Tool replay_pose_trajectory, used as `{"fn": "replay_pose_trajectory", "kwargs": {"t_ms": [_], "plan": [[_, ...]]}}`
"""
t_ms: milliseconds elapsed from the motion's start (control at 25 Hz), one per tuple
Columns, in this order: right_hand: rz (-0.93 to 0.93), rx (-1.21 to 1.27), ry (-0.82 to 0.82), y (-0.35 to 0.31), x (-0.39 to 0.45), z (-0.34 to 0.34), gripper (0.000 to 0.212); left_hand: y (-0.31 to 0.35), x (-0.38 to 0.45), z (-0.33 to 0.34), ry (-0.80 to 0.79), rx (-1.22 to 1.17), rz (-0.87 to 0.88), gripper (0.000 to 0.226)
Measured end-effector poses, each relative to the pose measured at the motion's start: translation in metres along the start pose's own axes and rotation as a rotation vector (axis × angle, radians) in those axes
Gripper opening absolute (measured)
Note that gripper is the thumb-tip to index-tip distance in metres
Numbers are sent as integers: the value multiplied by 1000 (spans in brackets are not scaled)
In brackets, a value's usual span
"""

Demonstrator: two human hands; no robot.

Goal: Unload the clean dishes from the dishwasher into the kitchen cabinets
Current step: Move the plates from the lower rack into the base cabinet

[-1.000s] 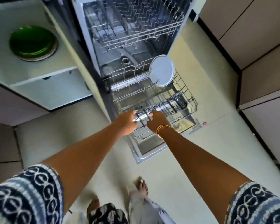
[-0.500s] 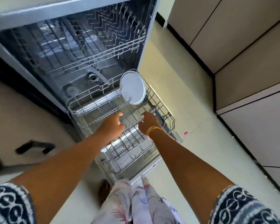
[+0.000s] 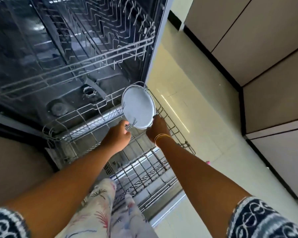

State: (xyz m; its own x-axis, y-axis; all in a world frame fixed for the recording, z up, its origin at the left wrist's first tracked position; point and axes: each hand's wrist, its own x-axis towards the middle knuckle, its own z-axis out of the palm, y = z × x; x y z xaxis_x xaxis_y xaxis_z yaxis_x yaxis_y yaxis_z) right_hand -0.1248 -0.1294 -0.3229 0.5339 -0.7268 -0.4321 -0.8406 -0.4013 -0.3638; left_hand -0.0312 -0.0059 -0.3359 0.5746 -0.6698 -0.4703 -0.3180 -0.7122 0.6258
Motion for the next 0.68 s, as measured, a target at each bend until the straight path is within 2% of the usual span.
{"fn": "replay_pose_trajectory", "kwargs": {"t_ms": [200, 320, 520, 680], "plan": [[-46, 80, 172, 4, 57, 30, 52, -36, 39, 31, -2, -31, -30, 41], [-75, 61, 207, 2, 83, 47, 50, -55, 57, 41, 22, -54, -69, 41], [82, 74, 469, -8, 103, 61, 38, -73, 62, 51, 34, -83, -72, 39], [83, 111, 472, -1, 106, 66, 31, -75, 73, 48, 45, -107, -93, 39]]}}
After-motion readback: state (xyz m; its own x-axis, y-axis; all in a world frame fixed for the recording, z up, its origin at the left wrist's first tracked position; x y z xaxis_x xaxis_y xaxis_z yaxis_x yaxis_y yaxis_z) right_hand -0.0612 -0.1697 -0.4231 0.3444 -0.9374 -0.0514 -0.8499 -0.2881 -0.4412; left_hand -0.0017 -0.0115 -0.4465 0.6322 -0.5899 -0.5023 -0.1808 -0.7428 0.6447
